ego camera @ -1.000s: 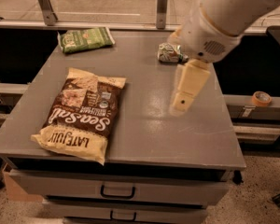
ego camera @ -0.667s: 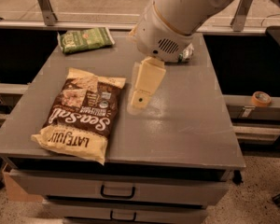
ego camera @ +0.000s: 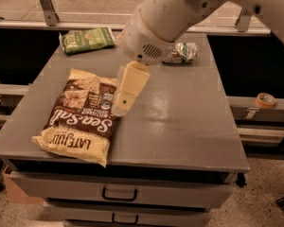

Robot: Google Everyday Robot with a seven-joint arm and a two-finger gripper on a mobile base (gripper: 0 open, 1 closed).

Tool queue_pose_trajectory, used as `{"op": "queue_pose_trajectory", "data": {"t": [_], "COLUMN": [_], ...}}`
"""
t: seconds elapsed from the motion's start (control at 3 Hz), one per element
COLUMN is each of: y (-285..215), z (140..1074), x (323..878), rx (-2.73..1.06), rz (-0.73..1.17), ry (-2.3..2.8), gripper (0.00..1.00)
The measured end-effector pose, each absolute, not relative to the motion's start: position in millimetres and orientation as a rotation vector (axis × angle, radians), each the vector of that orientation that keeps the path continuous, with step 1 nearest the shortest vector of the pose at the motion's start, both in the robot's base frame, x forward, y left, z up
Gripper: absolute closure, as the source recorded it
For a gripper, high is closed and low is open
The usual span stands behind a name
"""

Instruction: Move brown chip bag near green jalapeno chip bag

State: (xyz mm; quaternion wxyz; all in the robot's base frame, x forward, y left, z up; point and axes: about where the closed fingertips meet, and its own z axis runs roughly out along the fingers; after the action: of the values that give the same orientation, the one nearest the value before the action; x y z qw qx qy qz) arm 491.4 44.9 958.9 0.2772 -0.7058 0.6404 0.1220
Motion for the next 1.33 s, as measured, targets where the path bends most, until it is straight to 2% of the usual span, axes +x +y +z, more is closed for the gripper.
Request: {"op": "queue_pose_trajectory", "data": {"t": [0.67,1.0,1.33], "y": [158,186,189], "z": [905,878,856], "x": [543,557,552], "rx": [-1.852,-1.837,-1.808], "rz": [0.546,0.622,0.677], "ry": [1.635,1.641,1.683], "gripper": [0.00,0.00,0.18]}}
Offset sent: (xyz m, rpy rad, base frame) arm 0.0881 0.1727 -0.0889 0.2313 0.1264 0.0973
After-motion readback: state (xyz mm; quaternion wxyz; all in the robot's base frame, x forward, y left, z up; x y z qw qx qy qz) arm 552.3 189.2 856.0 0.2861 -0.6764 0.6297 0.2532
